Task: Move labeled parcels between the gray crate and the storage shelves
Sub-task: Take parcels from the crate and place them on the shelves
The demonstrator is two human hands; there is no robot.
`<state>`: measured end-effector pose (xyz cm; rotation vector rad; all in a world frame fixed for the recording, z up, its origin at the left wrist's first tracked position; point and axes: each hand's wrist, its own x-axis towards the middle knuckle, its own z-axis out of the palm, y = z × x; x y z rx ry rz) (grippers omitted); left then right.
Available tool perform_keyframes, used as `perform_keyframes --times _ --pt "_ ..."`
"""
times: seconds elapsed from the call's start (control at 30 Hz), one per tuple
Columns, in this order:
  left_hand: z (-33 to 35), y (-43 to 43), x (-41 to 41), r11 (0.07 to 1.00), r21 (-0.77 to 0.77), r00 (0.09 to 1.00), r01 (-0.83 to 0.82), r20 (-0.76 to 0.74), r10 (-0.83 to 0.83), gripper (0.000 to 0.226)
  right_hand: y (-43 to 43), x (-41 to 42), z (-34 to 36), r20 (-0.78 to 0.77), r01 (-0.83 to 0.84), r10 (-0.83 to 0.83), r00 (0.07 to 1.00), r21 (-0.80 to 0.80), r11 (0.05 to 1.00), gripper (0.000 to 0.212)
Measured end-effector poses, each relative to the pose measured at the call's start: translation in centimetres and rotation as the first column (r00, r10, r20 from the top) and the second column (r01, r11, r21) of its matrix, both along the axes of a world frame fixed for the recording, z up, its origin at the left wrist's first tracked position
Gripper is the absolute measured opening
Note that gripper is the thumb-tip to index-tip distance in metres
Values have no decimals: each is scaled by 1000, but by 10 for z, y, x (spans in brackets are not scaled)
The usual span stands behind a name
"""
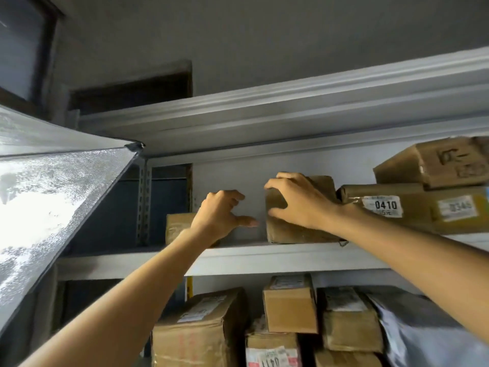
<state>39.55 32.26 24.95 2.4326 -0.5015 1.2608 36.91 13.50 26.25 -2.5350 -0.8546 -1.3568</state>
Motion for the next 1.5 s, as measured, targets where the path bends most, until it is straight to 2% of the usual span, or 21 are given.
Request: perform_keyframes --times 0.07,0.1,0.2,0.3,0.4,0.57,0.7,0.77,0.87,0.97,1.03,1.17,1.27,1.33,1.4,1.5 --pt "3 -25 3 998 -12 998 57 -25 -58 73 -28 -6 5 72 57 -61 996 62 996 49" --pt "3 -36 5 997 -20 996 70 -48 -71 74 -41 -7 6 74 114 -121 990 88 990 55" --pt "3 -60 14 991 -107 988 85 -116 -97 83 -69 -3 6 -60 271 -265 962 166 948 74" --pt "0 -68 25 974 -207 972 89 -194 -130 85 -83 4 1 -146 314 -292 945 158 936 62" --pt "-4 -68 34 964 -252 964 88 -223 -146 78 -85 13 -5 -165 315 -291 942 142 939 63" --pt "-14 -63 35 913 -381 966 145 -145 -214 69 -71 19 -10 -113 219 -194 975 288 932 69" --pt "-22 -53 28 847 -496 958 191 -91 -270 67 -54 21 -13 -137 166 -125 983 341 925 80" --pt "-24 -47 22 816 -538 953 211 -72 -294 67 -47 22 -14 -142 89 -32 989 413 906 80" --pt "-25 -36 10 793 -565 948 228 -55 -312 64 -43 21 -16 -71 -83 151 986 577 813 58" --pt "-25 -29 -3 764 -596 927 249 -83 -367 63 -51 13 -17 -49 -161 282 958 721 674 35" --pt "-21 -29 -8 764 -598 905 242 -146 -401 65 -58 13 -15 -122 -125 326 937 756 642 36" --pt "-6 -39 -16 733 -638 824 234 -270 -498 72 -58 13 -9 -368 56 284 885 691 721 62" --pt "4 -38 -18 732 -643 757 226 -357 -547 96 -55 8 -3 -454 71 360 815 695 716 50" --pt "7 -35 -21 747 -620 716 239 -406 -567 106 -53 4 -2 -482 61 416 771 707 704 49" --pt "9 -34 -22 795 -554 724 248 -439 -532 104 -52 3 -3 -479 29 460 748 716 698 58" --pt "7 -31 -22 734 -609 672 299 -411 -615 77 -51 1 -11 -471 14 501 726 739 674 68"
